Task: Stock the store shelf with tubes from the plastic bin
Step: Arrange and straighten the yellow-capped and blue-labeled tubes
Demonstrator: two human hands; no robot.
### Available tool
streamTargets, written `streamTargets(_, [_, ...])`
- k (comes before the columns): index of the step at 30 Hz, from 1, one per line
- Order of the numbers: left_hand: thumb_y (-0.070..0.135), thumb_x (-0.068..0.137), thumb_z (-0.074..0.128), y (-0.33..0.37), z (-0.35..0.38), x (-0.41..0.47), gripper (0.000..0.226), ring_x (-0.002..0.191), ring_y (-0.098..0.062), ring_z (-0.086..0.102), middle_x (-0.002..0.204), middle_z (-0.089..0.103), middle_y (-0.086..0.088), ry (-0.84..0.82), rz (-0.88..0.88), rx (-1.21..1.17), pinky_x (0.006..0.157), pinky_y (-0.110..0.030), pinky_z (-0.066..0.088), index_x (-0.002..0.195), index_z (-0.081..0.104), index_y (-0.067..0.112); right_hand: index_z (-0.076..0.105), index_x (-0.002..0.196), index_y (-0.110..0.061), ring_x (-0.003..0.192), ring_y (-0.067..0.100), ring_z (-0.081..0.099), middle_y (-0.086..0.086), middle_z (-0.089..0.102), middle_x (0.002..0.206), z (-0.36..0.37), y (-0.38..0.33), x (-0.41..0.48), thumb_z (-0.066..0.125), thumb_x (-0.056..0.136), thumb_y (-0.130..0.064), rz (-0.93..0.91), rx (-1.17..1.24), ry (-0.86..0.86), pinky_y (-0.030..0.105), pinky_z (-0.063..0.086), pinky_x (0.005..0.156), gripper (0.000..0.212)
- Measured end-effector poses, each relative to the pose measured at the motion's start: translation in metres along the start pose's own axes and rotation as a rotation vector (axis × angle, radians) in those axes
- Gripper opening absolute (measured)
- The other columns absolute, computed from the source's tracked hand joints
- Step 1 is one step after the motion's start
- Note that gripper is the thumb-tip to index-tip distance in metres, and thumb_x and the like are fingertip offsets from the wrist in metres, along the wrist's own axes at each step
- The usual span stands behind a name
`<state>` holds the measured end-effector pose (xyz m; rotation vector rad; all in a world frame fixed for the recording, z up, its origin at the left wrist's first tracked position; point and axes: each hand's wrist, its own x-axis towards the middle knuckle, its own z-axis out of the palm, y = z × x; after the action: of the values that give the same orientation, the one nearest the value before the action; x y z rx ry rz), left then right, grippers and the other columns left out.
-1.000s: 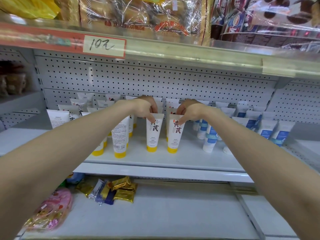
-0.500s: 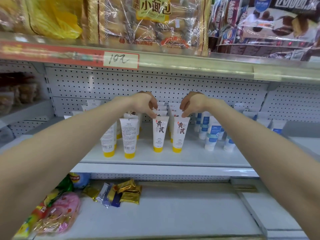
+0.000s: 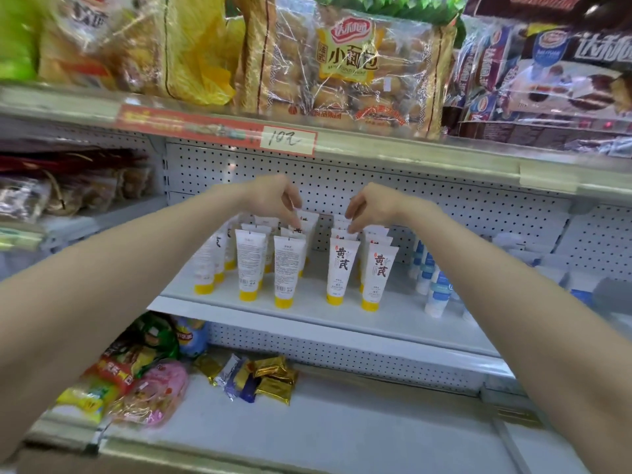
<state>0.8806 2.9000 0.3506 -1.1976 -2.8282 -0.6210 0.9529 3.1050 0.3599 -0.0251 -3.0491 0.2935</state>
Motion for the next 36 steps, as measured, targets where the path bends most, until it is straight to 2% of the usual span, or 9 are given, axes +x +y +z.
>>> streamTargets(6, [0.033, 0.073, 0.077, -0.016, -0.006, -0.023, 0.052, 0.1, -0.02, 0.061, 0.107, 0.065, -0.004, 0.073, -0.069, -0.081, 0.095, -0.034, 0.048, 0.118, 0.061, 0.011, 0.065, 0.111, -0.008, 0.095, 0.018, 0.061, 0.006, 0.067, 0.109, 0.011, -0.015, 0.009, 0.074, 0.079, -0.023, -0.09, 0.095, 0.012, 0.03, 0.048, 0.089, 0.036])
streamTargets(11, [0.028, 0.076, 0.076, -0.04, -0.007, -0.02, 0.05, 0.103, -0.021, 0.061, 0.112, 0.065, -0.007, 0.104, -0.104, -0.111, 0.099, -0.036, 0.046, 0.121, 0.06, 0.011, 0.066, 0.11, -0.011, 0.1, 0.02, 0.062, 0.003, 0.066, 0.11, 0.021, -0.024, 0.029, 0.073, 0.079, -0.028, -0.101, 0.077, 0.02, 0.033, 0.05, 0.092, 0.036])
streamTargets(14, [0.027, 0.078, 0.074, -0.056, -0.007, -0.01, 0.051, 0.103, -0.021, 0.06, 0.113, 0.065, -0.006, 0.103, -0.101, -0.12, 0.095, -0.031, 0.046, 0.123, 0.058, 0.011, 0.065, 0.112, -0.014, 0.101, 0.019, 0.061, 0.001, 0.065, 0.113, 0.027, -0.027, 0.045, 0.07, 0.081, -0.032, -0.082, 0.064, 0.022, 0.031, 0.05, 0.091, 0.037])
streamTargets(18, [0.032, 0.078, 0.074, -0.087, -0.01, 0.017, 0.048, 0.104, -0.02, 0.06, 0.113, 0.065, -0.004, 0.095, -0.087, -0.12, 0.085, -0.029, 0.046, 0.12, 0.06, 0.015, 0.065, 0.112, -0.016, 0.097, 0.016, 0.056, 0.001, 0.063, 0.115, 0.036, -0.029, 0.076, 0.069, 0.082, -0.032, -0.03, 0.078, 0.033, 0.025, 0.043, 0.081, 0.035])
streamTargets(24, [0.033, 0.082, 0.069, -0.137, -0.011, 0.081, 0.046, 0.103, -0.018, 0.057, 0.116, 0.063, -0.001, -0.006, -0.003, -0.057, 0.09, -0.026, 0.043, 0.122, 0.059, 0.013, 0.066, 0.113, -0.012, 0.103, 0.017, 0.058, 0.002, 0.063, 0.119, 0.052, -0.022, 0.136, 0.07, 0.081, -0.03, 0.076, 0.147, 0.057, 0.028, 0.045, 0.09, 0.037])
streamTargets(28, [0.031, 0.08, 0.071, -0.162, -0.005, 0.126, 0.048, 0.103, -0.016, 0.056, 0.111, 0.063, 0.001, -0.055, 0.062, -0.055, 0.094, -0.029, 0.044, 0.123, 0.059, 0.011, 0.069, 0.106, -0.009, 0.098, 0.016, 0.058, 0.001, 0.065, 0.111, 0.06, -0.015, 0.167, 0.073, 0.079, -0.028, 0.141, 0.167, 0.086, 0.027, 0.046, 0.086, 0.033])
streamTargets(31, [0.029, 0.08, 0.072, -0.175, 0.0, 0.157, 0.048, 0.103, -0.018, 0.058, 0.11, 0.063, 0.0, -0.078, 0.098, -0.06, 0.095, -0.031, 0.046, 0.122, 0.059, 0.01, 0.068, 0.107, -0.007, 0.081, 0.013, 0.054, 0.002, 0.062, 0.102, 0.063, -0.009, 0.19, 0.072, 0.08, -0.024, 0.184, 0.166, 0.09, 0.02, 0.044, 0.069, 0.032])
streamTargets(32, [0.029, 0.079, 0.073, -0.179, 0.002, 0.166, 0.048, 0.104, -0.019, 0.058, 0.113, 0.063, -0.003, -0.088, 0.106, -0.071, 0.095, -0.033, 0.046, 0.121, 0.059, 0.01, 0.067, 0.107, -0.007, 0.079, 0.013, 0.054, 0.002, 0.062, 0.102, 0.064, -0.007, 0.197, 0.072, 0.081, -0.024, 0.194, 0.16, 0.086, 0.02, 0.043, 0.067, 0.032])
streamTargets(36, [0.03, 0.079, 0.073, -0.188, 0.012, 0.197, 0.052, 0.104, -0.02, 0.058, 0.116, 0.062, -0.004, -0.126, 0.12, -0.052, 0.093, -0.031, 0.046, 0.123, 0.057, 0.01, 0.067, 0.109, -0.01, 0.093, 0.015, 0.053, 0.003, 0.063, 0.112, 0.068, 0.006, 0.224, 0.072, 0.08, -0.024, 0.218, 0.159, 0.069, 0.025, 0.04, 0.081, 0.033])
